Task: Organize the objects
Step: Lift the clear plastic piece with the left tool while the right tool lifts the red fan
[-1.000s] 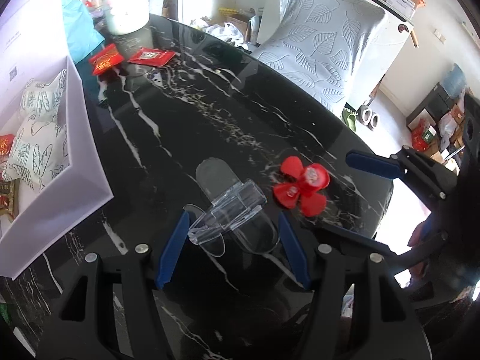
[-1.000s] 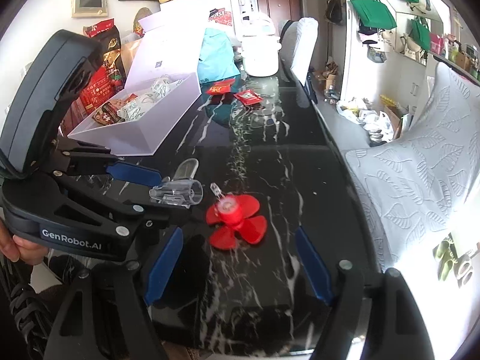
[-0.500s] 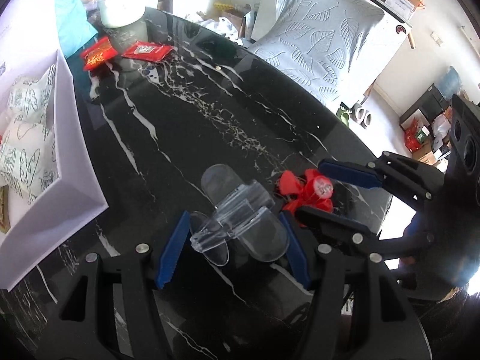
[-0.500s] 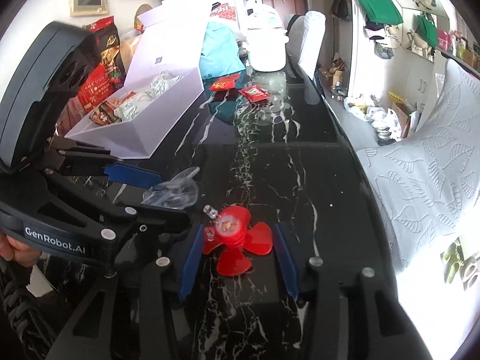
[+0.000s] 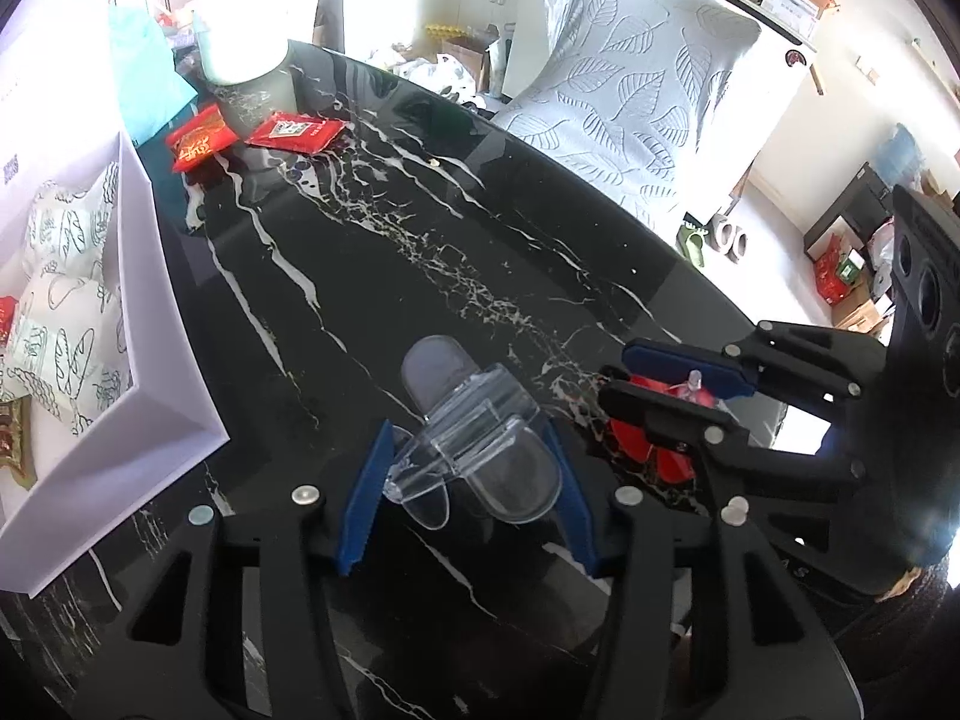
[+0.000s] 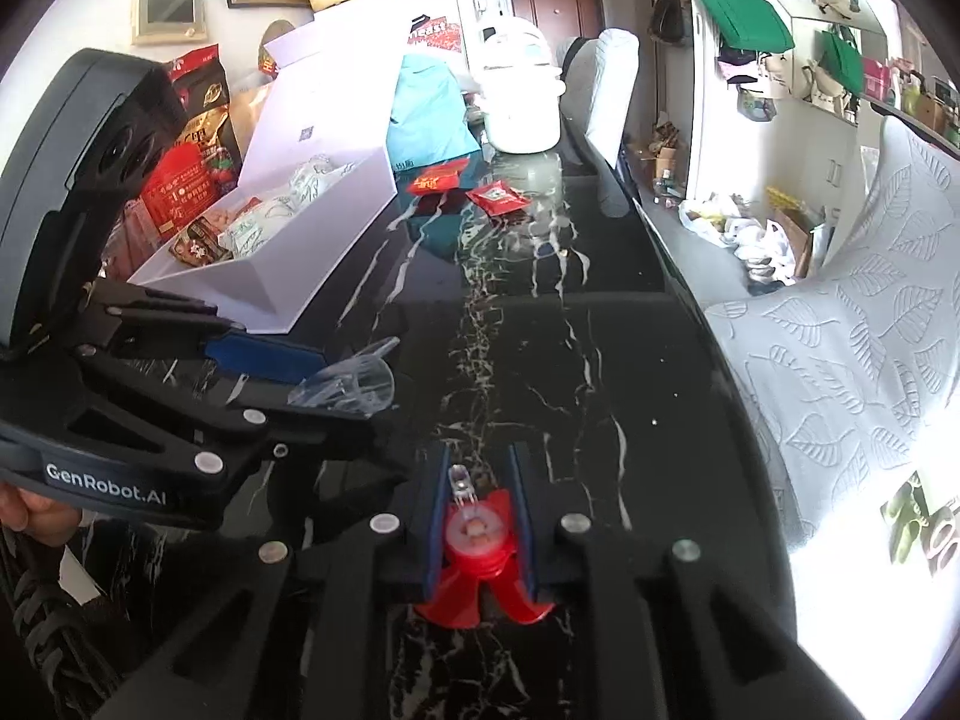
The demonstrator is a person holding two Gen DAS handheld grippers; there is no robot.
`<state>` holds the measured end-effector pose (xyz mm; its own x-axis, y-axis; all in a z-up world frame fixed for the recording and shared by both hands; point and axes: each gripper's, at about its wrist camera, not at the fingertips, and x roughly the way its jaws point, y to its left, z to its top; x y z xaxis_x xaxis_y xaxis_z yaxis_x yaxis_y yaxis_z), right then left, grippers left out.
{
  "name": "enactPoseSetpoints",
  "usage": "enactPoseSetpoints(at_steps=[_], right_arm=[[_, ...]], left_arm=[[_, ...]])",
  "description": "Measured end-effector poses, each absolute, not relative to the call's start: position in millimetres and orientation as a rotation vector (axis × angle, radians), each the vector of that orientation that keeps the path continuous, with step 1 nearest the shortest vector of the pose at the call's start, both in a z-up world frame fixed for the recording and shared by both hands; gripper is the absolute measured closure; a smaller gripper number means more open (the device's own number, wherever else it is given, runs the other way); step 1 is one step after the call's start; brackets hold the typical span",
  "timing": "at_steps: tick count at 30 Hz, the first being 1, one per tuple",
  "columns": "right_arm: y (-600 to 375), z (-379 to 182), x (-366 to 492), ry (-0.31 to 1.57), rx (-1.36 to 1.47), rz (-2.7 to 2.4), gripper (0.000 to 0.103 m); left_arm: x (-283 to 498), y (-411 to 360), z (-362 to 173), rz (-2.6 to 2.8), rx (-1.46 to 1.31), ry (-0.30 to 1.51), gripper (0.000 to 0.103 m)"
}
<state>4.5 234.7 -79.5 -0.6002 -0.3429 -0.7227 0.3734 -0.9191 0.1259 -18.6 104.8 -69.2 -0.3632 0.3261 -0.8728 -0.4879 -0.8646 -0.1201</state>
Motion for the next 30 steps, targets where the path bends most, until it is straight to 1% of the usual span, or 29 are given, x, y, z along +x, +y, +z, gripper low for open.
enactPoseSetpoints(at_steps=[6, 7, 8, 9, 11, 13, 16, 19, 22, 24, 25, 30], right_arm=[[238, -82, 9, 0.023, 1.099, -2.504, 0.083], [239, -82, 10, 0.017, 1.103, -2.504, 0.078], [239, -83, 10, 0.021, 1.110, -2.506, 0.069], [239, -83, 11, 0.028, 1.112, -2.513, 0.064], [240, -80, 18, 0.037, 1.078, -2.533, 0.051], [243, -77, 25, 0.033, 1.046, -2.556, 0.047], [249, -76, 32, 0.020, 1.053, -2.586, 0.047], [255, -80, 39, -0.020, 1.071, -2.578, 0.047], [255, -85, 42, -0.038, 1.066, -2.579, 0.048], [254, -86, 43, -0.041, 1.059, -2.590, 0.056], [253, -86, 43, -0.034, 1.058, -2.600, 0.065], [249, -86, 44, -0.027, 1.047, -2.617, 0.066]], left_arm=[[-18, 107, -71, 2.235, -1.372, 0.241, 0.053], [-19, 108, -71, 2.240, -1.377, 0.247, 0.052], [-18, 109, -72, 2.245, -1.388, 0.255, 0.050], [-18, 110, -73, 2.246, -1.397, 0.259, 0.049], [-17, 111, -74, 2.254, -1.411, 0.264, 0.048], [-16, 110, -74, 2.262, -1.413, 0.255, 0.048], [-16, 109, -74, 2.261, -1.412, 0.251, 0.047], [-17, 112, -77, 2.261, -1.412, 0.275, 0.041], [-13, 116, -79, 2.287, -1.382, 0.312, 0.041], [-10, 116, -80, 2.297, -1.357, 0.320, 0.041], [-10, 115, -80, 2.307, -1.347, 0.321, 0.043], [-11, 112, -80, 2.312, -1.346, 0.306, 0.044]])
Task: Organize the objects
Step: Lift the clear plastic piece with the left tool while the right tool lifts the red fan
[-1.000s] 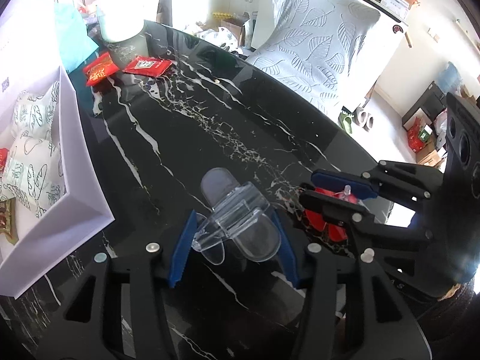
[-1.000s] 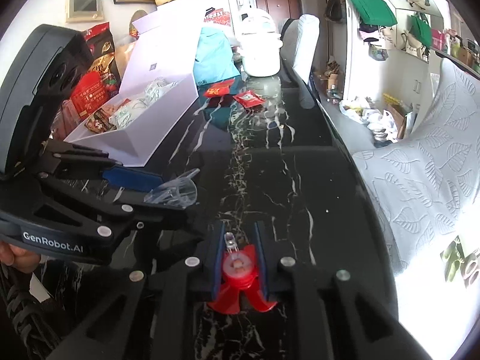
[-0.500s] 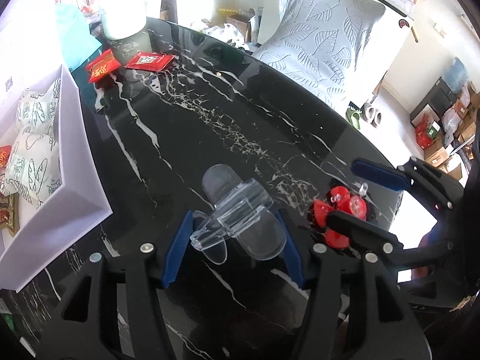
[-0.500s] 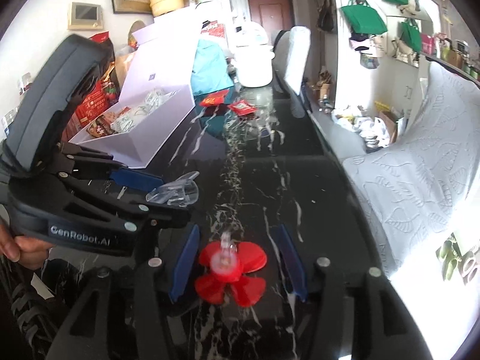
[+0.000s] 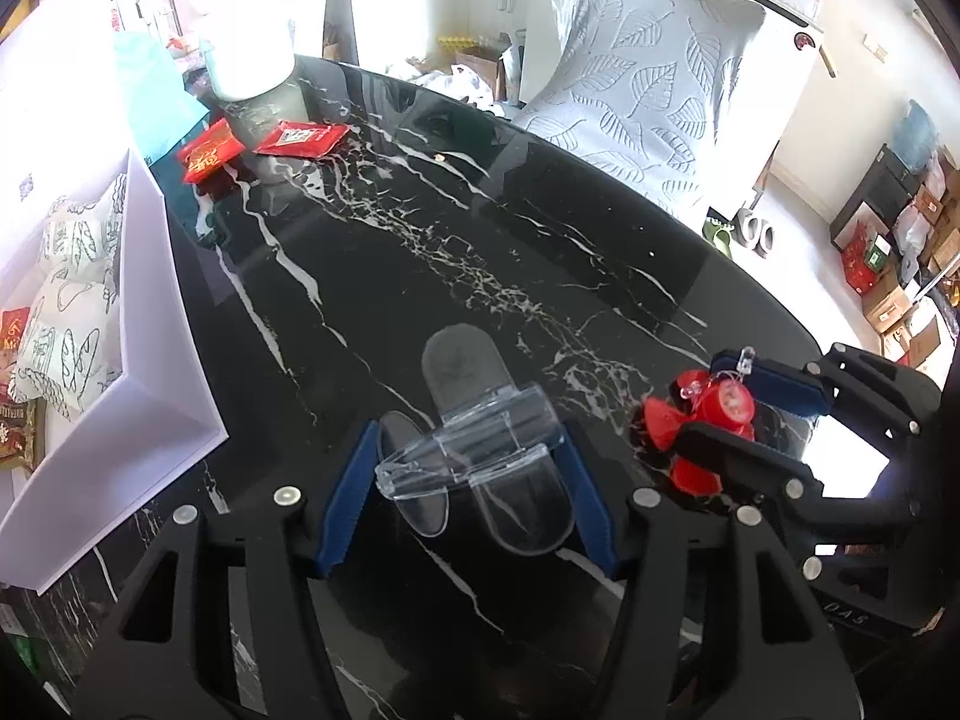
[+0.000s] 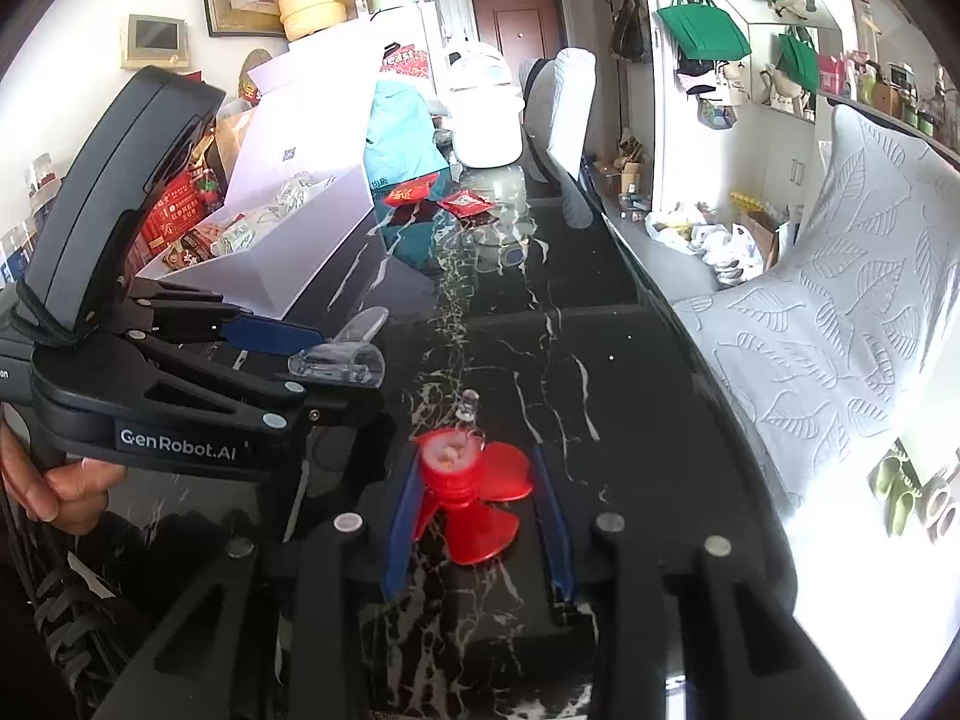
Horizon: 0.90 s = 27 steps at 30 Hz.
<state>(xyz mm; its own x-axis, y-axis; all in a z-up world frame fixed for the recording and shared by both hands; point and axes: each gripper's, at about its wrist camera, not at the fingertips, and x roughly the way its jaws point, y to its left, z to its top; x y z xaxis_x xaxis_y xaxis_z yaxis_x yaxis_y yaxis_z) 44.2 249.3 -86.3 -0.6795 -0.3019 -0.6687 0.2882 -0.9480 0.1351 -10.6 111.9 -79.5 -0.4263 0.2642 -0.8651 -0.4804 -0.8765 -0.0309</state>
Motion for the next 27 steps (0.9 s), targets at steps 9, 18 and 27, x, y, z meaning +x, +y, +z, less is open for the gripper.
enactPoseSetpoints(at_steps=[9, 18, 27], right_arm=[[254, -82, 38, -0.113, 1.056, -2.620, 0.083], [242, -65, 38, -0.049, 1.032, -2.602, 0.083], [205, -46, 38, 0.058, 0.989, -2.551, 0.083]], left_arm=[[-10, 107, -72, 2.274, -1.382, 0.254, 0.044], [-5, 93, -51, 2.330, -1.335, 0.268, 0.044], [5, 52, -37, 2.409, -1.325, 0.220, 0.044]])
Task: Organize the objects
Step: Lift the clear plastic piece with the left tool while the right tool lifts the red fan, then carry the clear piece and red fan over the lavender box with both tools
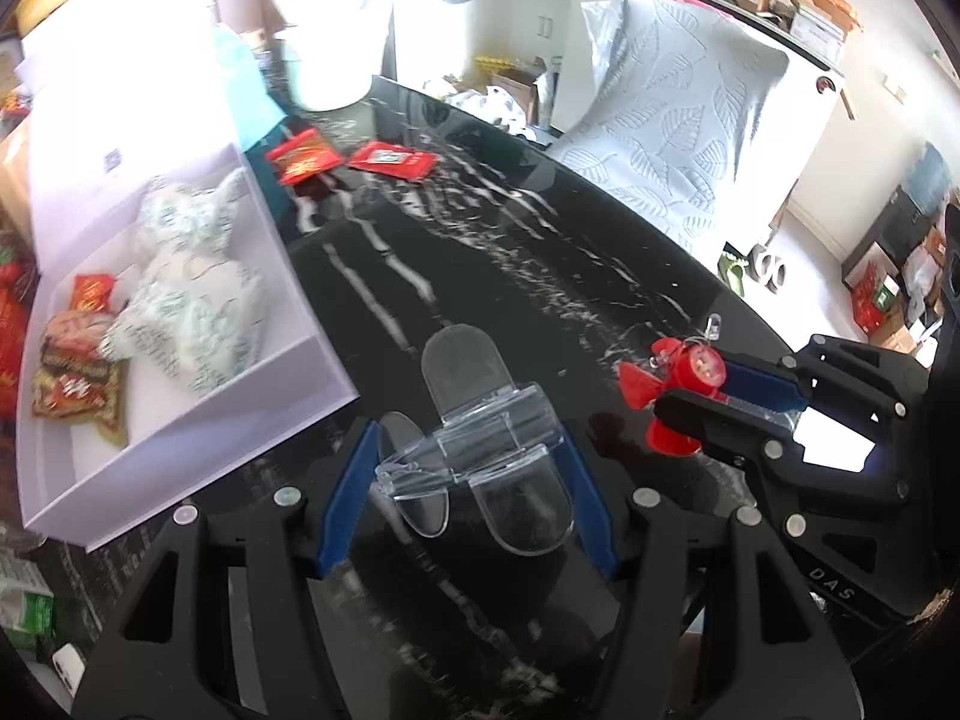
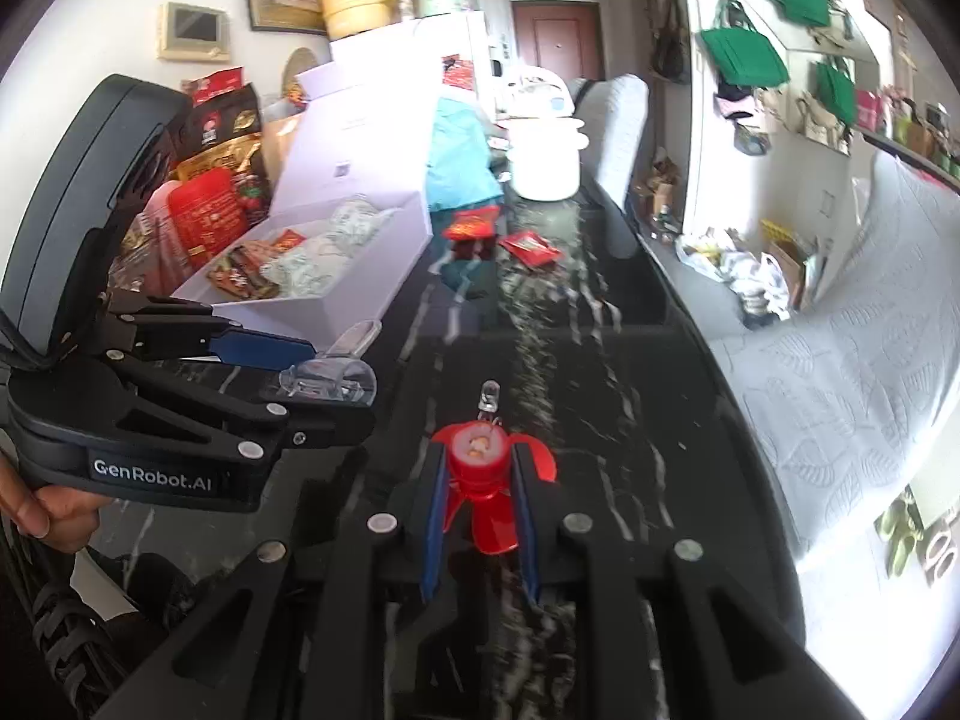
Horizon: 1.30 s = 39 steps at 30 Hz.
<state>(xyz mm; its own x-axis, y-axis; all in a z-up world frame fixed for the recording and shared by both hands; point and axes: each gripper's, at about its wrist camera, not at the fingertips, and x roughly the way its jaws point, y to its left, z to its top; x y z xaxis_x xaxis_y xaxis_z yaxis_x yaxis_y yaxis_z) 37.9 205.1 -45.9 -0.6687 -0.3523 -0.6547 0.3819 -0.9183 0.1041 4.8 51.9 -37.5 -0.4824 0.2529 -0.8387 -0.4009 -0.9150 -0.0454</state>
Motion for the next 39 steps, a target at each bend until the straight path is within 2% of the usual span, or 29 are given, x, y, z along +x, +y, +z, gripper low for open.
enactPoseSetpoints(at_steps=[25, 39], right_arm=[[79, -27, 68, 0.257, 0.873, -2.304, 0.083], [45, -25, 84, 0.317, 0.867, -2.235, 0.083]], left_arm=[[69, -67, -24, 2.646, -1.356, 0.076, 0.044], [84, -96, -26, 2.688, -1.374, 0.004, 0.044]])
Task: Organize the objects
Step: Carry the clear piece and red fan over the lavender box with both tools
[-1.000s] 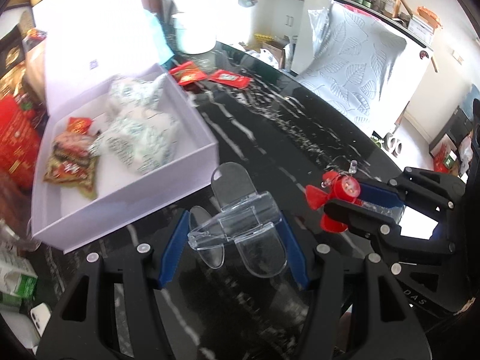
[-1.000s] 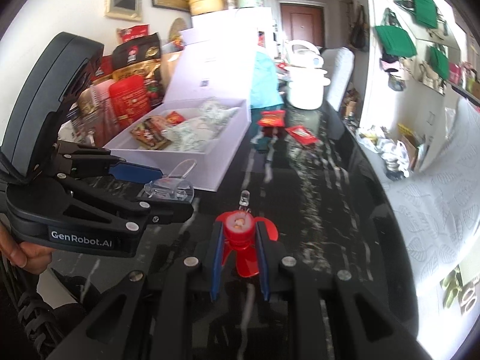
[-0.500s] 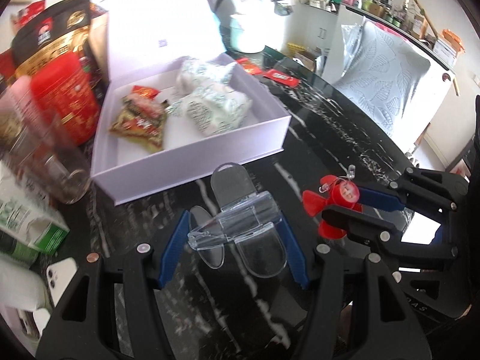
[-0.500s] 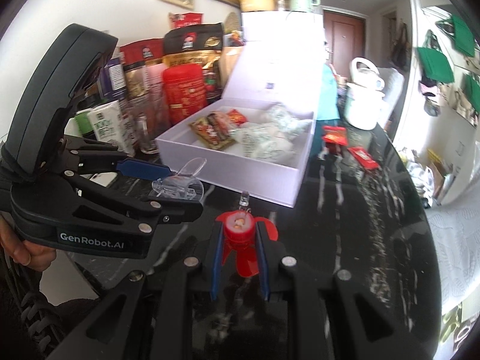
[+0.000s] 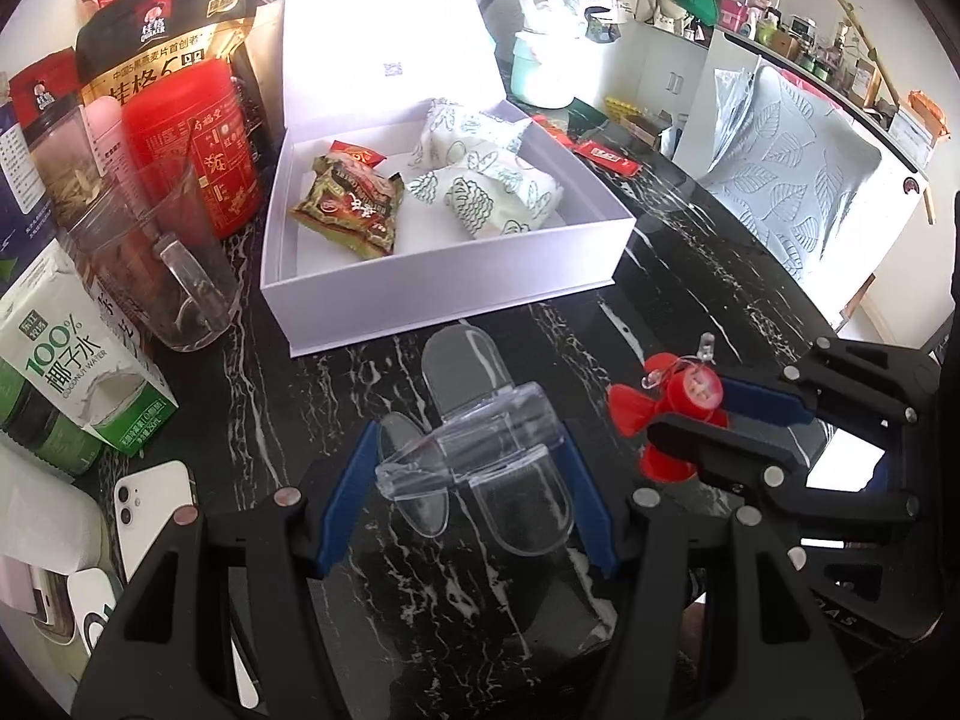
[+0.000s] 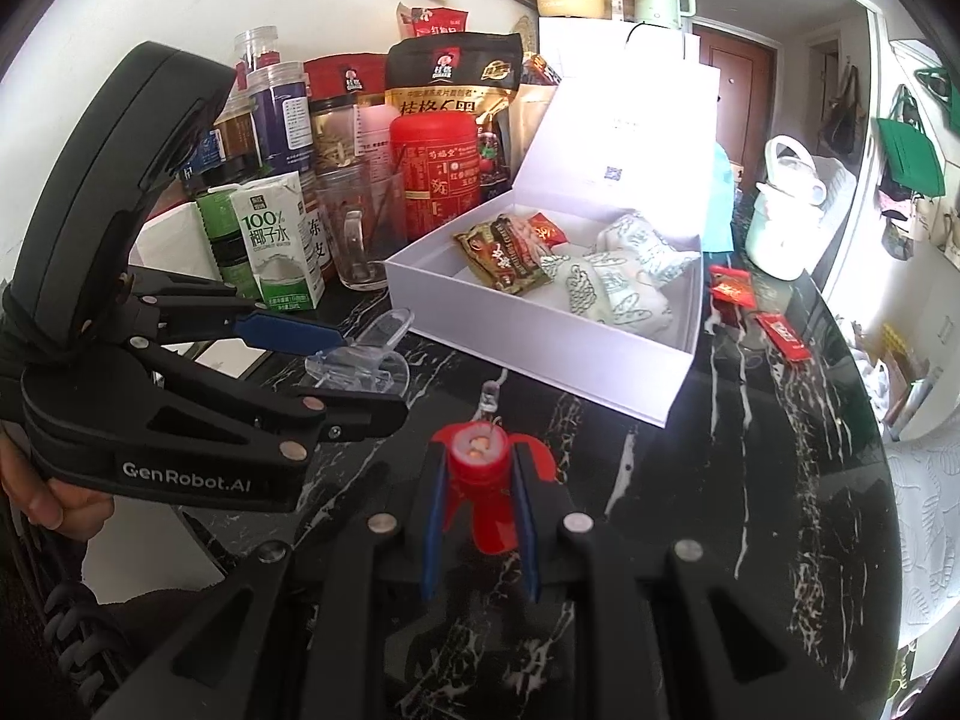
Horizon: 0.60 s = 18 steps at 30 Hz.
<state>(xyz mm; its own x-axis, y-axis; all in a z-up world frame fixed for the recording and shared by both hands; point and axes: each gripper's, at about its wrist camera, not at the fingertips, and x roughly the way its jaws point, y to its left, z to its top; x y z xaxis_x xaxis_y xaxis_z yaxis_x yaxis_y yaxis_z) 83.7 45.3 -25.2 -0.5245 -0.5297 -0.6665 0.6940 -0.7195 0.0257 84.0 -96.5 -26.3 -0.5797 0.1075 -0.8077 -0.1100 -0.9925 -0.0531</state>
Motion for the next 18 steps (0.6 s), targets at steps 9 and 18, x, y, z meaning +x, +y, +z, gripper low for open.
enactPoseSetpoints(at_steps=[9, 18], right_arm=[[34, -15, 64, 0.331, 0.857, -2.229, 0.083], [24, 0, 29, 0.354, 0.832, -2.237, 0.083]], left_arm=[[60, -108, -13, 2.706, -1.360, 0.011, 0.044], [22, -114, 1, 2.722, -1.339, 0.040, 0.044]])
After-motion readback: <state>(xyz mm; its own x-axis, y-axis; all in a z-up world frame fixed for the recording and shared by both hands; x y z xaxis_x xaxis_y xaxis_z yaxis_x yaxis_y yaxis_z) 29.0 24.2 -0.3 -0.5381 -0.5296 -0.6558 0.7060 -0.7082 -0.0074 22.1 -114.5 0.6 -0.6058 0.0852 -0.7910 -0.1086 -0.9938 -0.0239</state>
